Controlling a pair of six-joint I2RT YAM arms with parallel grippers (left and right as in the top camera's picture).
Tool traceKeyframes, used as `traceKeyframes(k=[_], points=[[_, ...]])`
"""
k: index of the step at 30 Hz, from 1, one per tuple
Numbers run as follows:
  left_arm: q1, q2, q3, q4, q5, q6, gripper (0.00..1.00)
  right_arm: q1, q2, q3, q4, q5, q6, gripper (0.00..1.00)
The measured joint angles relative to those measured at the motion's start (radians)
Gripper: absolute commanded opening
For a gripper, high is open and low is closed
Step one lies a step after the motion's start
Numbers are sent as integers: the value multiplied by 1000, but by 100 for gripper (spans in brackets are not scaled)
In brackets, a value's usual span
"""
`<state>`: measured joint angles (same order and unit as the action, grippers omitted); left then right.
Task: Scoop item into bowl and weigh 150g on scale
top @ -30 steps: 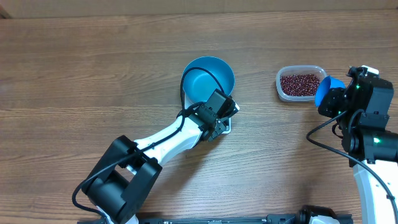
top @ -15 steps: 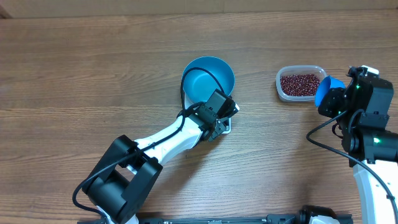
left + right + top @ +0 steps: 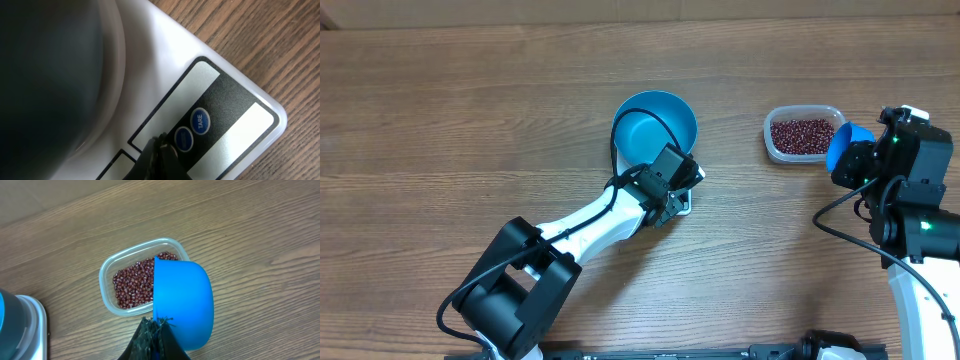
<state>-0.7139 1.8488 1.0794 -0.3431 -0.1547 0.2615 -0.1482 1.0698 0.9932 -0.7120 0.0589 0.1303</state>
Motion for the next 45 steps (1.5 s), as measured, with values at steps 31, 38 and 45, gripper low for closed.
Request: traceKeyframes(k=[31, 38, 45], points=[[-19, 1, 0, -20, 0, 10, 4, 0, 0, 0, 0, 0, 0, 4], [-19, 1, 0, -20, -5, 3, 4, 0, 0, 0, -3, 0, 0, 4], [-19, 1, 0, -20, -6, 3, 4, 0, 0, 0, -6, 0, 0, 4]])
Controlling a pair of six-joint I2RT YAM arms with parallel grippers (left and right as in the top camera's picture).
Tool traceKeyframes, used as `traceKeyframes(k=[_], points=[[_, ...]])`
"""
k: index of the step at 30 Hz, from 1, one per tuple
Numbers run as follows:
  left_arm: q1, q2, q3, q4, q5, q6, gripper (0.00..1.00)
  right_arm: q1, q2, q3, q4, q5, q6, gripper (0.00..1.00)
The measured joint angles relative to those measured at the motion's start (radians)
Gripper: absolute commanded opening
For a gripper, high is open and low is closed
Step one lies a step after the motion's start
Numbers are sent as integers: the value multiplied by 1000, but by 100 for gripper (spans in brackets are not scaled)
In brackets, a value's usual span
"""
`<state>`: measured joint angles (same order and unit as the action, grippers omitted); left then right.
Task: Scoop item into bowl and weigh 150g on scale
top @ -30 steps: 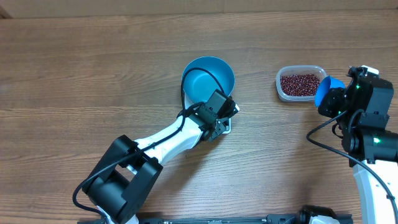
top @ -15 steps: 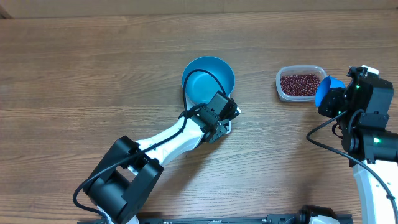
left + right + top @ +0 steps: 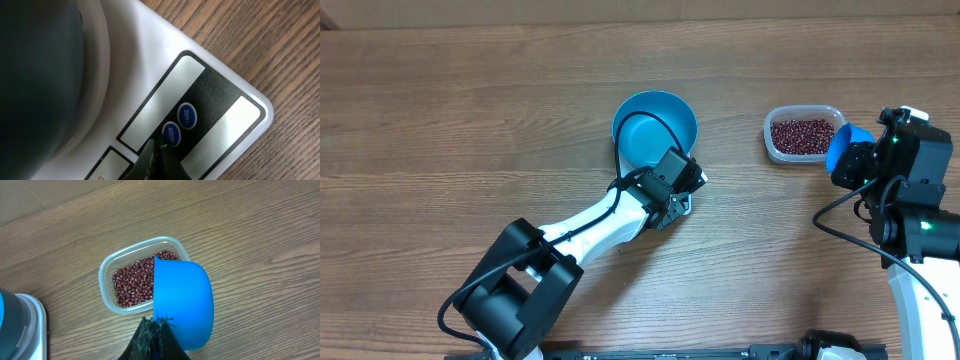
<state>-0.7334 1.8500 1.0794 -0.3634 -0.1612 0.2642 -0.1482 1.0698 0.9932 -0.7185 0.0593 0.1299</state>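
Observation:
A blue bowl stands on the white scale, whose front panel shows two blue buttons, MODE and TARE. My left gripper is shut, its tip right at the MODE button. A clear tub of red beans lies at the right of the table. My right gripper is shut on the blue scoop, held just beside and above the tub's near edge. The scoop's inside is hidden.
Brown wooden table all round. The left arm reaches diagonally from the near edge to the scale. The right arm stands at the far right, next to the tub.
My left gripper's tip has shifted from just left of the MODE button to its edge. The right gripper and scoop have barely moved.

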Motion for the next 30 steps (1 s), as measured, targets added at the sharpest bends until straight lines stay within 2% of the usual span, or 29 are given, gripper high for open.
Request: traceKeyframes(k=[30], points=[[0, 0, 0, -5, -1, 0, 4, 0, 51, 0, 2, 0, 0, 4]])
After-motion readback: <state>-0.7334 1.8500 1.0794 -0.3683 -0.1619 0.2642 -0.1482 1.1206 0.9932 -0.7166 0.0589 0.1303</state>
